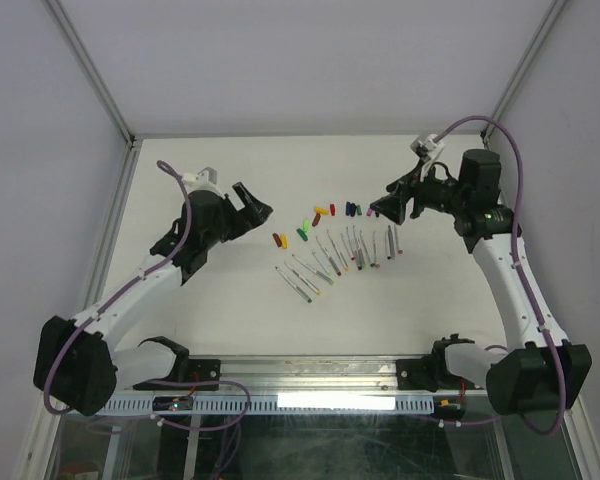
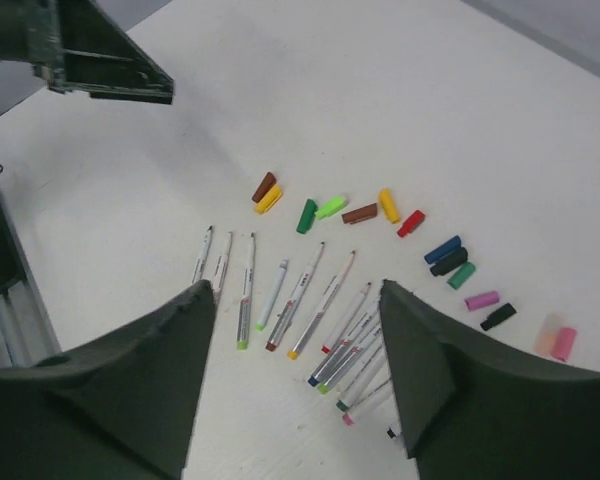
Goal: Open the pen caps
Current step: Reset both arms
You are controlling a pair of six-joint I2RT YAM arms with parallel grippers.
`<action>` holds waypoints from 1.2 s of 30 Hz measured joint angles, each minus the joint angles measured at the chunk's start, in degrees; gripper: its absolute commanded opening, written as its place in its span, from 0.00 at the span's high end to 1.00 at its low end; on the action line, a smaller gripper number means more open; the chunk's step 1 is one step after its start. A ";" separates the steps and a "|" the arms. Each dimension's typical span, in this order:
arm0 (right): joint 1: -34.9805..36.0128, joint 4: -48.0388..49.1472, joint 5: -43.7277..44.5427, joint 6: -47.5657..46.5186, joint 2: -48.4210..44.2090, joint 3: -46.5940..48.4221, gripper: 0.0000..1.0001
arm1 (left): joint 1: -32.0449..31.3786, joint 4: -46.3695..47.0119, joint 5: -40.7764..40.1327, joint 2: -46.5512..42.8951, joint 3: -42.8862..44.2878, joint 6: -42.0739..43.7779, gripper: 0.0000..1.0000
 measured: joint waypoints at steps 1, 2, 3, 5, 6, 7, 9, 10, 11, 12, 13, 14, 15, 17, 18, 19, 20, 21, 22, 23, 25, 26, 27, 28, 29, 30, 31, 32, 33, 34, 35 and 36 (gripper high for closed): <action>-1.16 -0.07 0.26 -0.35 -0.83 0.09 0.13 | 0.02 0.02 0.39 -1.92 1.05 1.97 0.01; -2.32 -0.26 0.42 -0.59 -1.44 0.39 0.04 | 0.02 0.02 0.96 -3.72 2.27 4.02 0.01; -3.50 -0.39 0.52 -0.48 -1.73 1.01 0.02 | 0.02 0.02 1.60 -5.40 3.69 6.01 0.01; -6.82 -0.46 0.24 0.13 -1.31 3.52 0.02 | 0.02 0.00 2.82 -7.93 6.62 9.40 0.01; -8.41 -0.55 -0.33 0.72 -0.76 5.01 0.02 | 0.02 -0.07 3.30 -8.96 8.37 10.93 0.01; -10.34 -0.72 -1.38 1.51 0.11 7.15 0.02 | 0.02 -0.11 4.13 -9.99 10.86 12.74 0.01; -14.16 -1.05 -3.50 3.58 2.58 12.94 0.02 | 0.02 -0.55 4.85 -11.23 15.58 15.28 0.01; -15.39 -1.07 -4.04 4.42 3.54 15.32 0.02 | 0.02 -0.92 5.05 -11.56 17.70 16.41 0.01; -16.52 -1.44 -4.24 5.53 4.50 18.05 0.02 | 0.02 -1.36 5.44 -11.85 20.50 17.42 0.01; -17.35 -1.70 -4.00 6.69 5.33 20.98 0.02 | 0.02 -1.66 5.84 -12.13 23.10 18.29 0.01; -17.77 -1.79 -3.65 7.58 5.73 23.21 0.02 | 0.02 -2.12 5.92 -12.39 25.40 19.17 0.01; -17.90 -2.01 -3.28 8.46 5.81 25.27 0.02 | 0.02 -2.54 6.03 -12.72 27.69 19.82 0.01; -17.90 -2.49 -3.15 9.09 5.79 27.28 0.02 | 0.02 -2.89 6.05 -13.07 29.68 20.39 0.01; -17.90 -2.86 -3.21 9.70 5.57 30.29 0.01 | 0.02 -3.69 6.08 -13.84 32.59 21.11 0.01; -17.90 -3.17 -3.43 10.01 5.44 31.74 0.02 | 0.02 -4.39 6.08 -14.21 33.90 21.44 0.01; -17.90 -3.41 -3.65 10.34 5.25 33.11 0.01 | 0.02 -4.87 6.10 -14.51 34.86 21.81 0.01; -17.90 -3.48 -3.85 10.78 4.98 34.10 0.01 | 0.02 -5.51 6.10 -14.80 35.76 22.23 0.01; -17.90 -3.56 -3.87 11.41 4.63 34.73 0.02 | 0.02 -6.08 6.14 -15.04 36.39 22.56 0.01; -17.90 -3.69 -3.76 12.07 4.35 35.08 0.01 | 0.02 -6.49 6.14 -15.19 36.83 22.82 0.01; -17.90 -3.98 -3.34 13.09 4.04 35.43 0.02 | 0.02 -7.21 6.16 -15.30 37.27 23.12 0.01; -17.90 -4.72 -1.84 15.06 3.76 36.09 0.01 | 0.02 -8.31 6.19 -15.39 37.75 23.63 0.01; -17.90 -5.33 -0.42 16.24 3.74 36.59 0.01 | 0.02 -9.03 6.23 -15.39 37.88 23.78 0.01; -17.90 -5.95 0.83 16.96 3.74 37.03 0.01 | 0.02 -9.38 6.27 -15.39 37.88 23.85 0.01; -17.90 -6.78 2.45 17.70 3.74 37.51 0.01 | 0.02 -9.92 6.29 -15.39 37.90 23.91 0.01; -17.90 -7.39 3.85 18.18 3.74 37.92 0.01 | 0.02 -10.60 6.29 -15.39 37.90 23.98 0.01; -17.90 -8.04 5.16 18.45 3.72 38.29 0.01 | 0.02 -11.02 6.32 -15.41 37.90 24.02 0.01; -17.90 -8.55 6.21 18.64 3.69 38.51 0.01 | 0.02 -11.52 6.32 -15.41 37.90 24.04 0.01; -17.90 -9.03 7.06 18.80 3.65 38.62 0.01 | 0.02 -11.85 6.32 -15.41 37.90 24.06 0.01; -17.90 -9.42 7.87 18.86 3.56 38.64 0.01 | 0.02 -12.24 6.34 -15.41 37.90 24.09 0.01; -17.90 -9.70 8.33 18.86 3.54 38.64 0.01 | 0.02 -12.37 6.36 -15.41 37.90 24.09 0.01; -17.90 -9.94 8.76 18.84 3.54 38.64 0.01 | 0.02 -12.50 6.40 -15.41 37.90 24.11 0.01; -17.90 -10.10 9.14 18.78 3.54 38.64 0.01 | 0.02 -12.63 6.51 -15.39 37.90 24.15 0.01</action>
